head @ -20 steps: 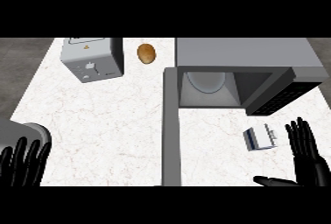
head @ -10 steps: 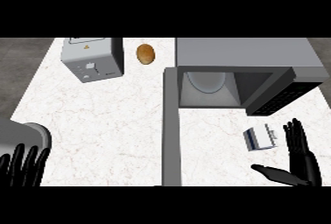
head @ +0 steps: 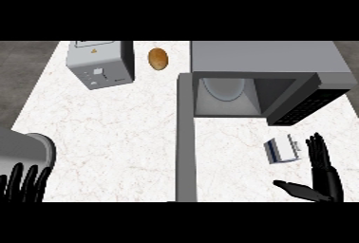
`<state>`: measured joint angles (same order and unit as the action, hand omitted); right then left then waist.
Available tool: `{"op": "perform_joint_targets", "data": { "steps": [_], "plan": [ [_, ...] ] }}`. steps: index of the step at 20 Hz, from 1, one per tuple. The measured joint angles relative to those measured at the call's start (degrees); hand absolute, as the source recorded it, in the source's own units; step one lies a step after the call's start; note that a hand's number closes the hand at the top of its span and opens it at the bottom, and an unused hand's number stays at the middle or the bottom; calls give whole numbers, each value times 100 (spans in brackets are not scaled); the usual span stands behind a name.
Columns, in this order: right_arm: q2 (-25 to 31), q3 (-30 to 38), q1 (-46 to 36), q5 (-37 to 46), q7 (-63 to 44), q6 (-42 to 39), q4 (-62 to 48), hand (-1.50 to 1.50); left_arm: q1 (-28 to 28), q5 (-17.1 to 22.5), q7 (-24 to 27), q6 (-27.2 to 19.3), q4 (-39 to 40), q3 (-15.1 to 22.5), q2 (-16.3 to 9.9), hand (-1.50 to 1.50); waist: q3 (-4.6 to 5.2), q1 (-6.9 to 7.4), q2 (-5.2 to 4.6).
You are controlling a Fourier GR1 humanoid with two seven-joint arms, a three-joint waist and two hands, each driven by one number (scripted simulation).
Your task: Pick up the milk, place it into the microwave and close the microwave
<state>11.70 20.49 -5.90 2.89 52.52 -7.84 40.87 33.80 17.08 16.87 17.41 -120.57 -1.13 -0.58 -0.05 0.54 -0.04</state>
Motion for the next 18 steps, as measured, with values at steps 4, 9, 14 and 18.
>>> {"op": "perform_joint_targets", "data": {
  "steps": [4,9,14,18],
  "plan": [
    [180,69,-367,55,385,33,-872,-150,65,4,17,81,-9,-19,-15,-150,-1,10,-2],
    [272,42,-747,155,598,122,-1569,-150,54,33,117,127,101,-64,-6,-150,-3,19,-5],
    [236,-28,-902,219,731,166,-1861,-150,4,-41,219,118,281,-56,13,-150,-4,18,-8],
    [166,-66,-1075,195,711,179,-1918,-150,136,-43,249,170,229,-20,-11,-150,-3,22,-6]
  ]
}}
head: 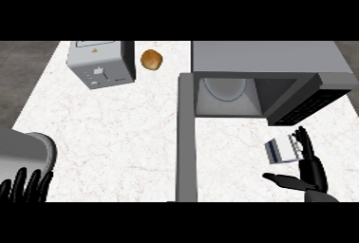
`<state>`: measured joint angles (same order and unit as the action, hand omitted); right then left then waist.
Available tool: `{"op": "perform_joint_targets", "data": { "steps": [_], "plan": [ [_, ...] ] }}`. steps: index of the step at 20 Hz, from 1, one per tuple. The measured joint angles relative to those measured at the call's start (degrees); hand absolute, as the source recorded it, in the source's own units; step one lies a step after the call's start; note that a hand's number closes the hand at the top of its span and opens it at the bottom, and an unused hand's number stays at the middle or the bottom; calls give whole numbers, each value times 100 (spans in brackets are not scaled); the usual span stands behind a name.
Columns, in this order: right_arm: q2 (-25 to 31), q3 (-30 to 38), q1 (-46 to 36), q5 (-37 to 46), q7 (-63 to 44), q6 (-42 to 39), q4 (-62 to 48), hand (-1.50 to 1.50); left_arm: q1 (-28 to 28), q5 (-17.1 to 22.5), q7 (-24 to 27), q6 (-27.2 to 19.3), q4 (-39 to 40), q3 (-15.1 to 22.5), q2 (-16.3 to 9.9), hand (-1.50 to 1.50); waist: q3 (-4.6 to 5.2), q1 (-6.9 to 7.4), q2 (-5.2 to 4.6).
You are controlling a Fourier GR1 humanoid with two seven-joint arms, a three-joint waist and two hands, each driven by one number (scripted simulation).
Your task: Pick up the milk, place it into the microwave and close the microwave
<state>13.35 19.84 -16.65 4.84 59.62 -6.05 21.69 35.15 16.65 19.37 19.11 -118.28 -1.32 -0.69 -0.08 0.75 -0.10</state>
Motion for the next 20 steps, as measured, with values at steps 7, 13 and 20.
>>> {"op": "perform_joint_targets", "data": {
  "steps": [7,13,20],
  "plan": [
    [32,118,-310,-114,14,50,-392,-150,242,78,189,227,11,-82,-15,-150,-3,28,-7],
    [59,201,-423,-67,106,551,-478,150,109,-5,178,147,29,14,25,-150,-13,-1,-32],
    [-8,428,-536,-171,219,1051,-592,150,161,110,135,244,-30,-86,-33,-150,-14,-10,-40]
  ]
}}
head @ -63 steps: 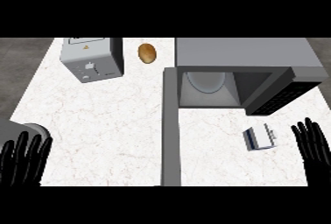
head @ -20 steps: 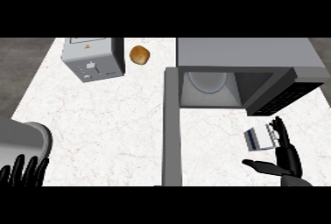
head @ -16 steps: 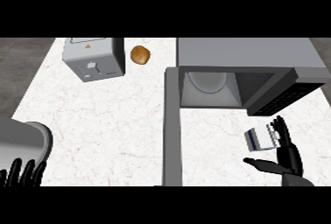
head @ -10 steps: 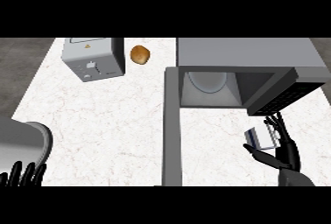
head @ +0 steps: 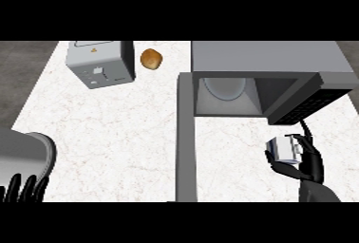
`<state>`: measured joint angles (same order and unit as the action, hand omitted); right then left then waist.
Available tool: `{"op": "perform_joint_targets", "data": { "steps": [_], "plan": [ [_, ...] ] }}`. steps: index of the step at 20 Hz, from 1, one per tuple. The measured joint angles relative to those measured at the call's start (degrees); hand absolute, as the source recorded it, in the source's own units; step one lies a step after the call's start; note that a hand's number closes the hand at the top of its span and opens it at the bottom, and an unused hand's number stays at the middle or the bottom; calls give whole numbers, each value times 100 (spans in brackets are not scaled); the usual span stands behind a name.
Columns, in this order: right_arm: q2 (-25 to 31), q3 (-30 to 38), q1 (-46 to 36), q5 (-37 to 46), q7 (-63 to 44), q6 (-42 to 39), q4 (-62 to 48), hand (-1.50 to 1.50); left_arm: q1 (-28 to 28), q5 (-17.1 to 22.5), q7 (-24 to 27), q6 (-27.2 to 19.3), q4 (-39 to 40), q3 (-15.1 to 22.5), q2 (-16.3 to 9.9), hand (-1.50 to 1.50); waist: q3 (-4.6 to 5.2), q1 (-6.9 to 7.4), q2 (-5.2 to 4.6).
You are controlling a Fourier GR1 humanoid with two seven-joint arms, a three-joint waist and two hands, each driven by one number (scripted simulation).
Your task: Pick up the milk, place it into the microwave and close the microwave
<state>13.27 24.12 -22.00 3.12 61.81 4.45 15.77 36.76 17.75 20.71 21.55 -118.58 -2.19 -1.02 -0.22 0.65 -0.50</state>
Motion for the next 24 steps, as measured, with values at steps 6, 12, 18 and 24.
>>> {"op": "perform_joint_targets", "data": {
  "steps": [6,12,18,24],
  "plan": [
    [-267,137,-93,-174,47,119,68,150,10,-28,-81,-15,-45,99,42,-150,-26,-41,-30],
    [-848,131,-240,-244,64,357,196,150,116,39,-67,68,-72,63,20,-150,-49,-29,-34],
    [-1121,-34,-257,-198,-52,486,499,150,99,87,-110,10,-81,12,44,-150,-60,-64,-18],
    [-1300,-330,30,-125,-251,551,1221,150,242,177,-95,138,-103,-62,-15,-150,-58,-133,17]
  ]
}}
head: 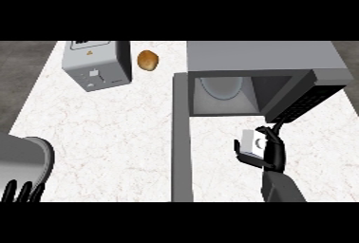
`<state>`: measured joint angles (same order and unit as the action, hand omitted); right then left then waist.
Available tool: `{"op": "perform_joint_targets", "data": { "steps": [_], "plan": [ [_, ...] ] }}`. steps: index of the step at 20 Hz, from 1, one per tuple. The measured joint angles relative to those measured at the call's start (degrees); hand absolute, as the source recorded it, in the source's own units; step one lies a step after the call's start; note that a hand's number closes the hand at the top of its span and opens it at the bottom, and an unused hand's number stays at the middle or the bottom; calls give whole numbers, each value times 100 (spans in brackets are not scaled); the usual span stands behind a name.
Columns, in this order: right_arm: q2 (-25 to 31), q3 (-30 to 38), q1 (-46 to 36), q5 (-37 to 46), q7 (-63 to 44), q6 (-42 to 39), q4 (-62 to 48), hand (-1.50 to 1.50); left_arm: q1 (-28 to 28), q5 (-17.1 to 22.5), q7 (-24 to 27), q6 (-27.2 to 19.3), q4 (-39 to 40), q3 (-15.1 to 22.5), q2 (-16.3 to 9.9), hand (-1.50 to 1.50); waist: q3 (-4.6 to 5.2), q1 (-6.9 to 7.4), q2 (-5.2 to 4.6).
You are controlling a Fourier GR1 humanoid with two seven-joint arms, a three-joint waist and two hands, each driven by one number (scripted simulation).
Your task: Pick up the milk, place it into the microwave and close the microwave
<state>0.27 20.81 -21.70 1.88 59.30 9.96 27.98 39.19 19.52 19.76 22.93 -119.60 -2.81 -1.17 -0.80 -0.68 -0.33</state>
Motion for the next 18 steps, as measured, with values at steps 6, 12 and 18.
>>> {"op": "perform_joint_targets", "data": {
  "steps": [6,12,18],
  "plan": [
    [-8,-589,696,29,-380,66,1199,150,31,-11,-73,24,-78,74,8,-150,36,-74,46],
    [-4,-1446,1760,20,-1098,-190,3148,150,193,-14,1,47,-141,72,70,-150,82,-55,88],
    [-22,-2272,2432,-763,-1995,-468,4846,150,280,35,108,68,-118,26,93,-150,86,10,76]
  ]
}}
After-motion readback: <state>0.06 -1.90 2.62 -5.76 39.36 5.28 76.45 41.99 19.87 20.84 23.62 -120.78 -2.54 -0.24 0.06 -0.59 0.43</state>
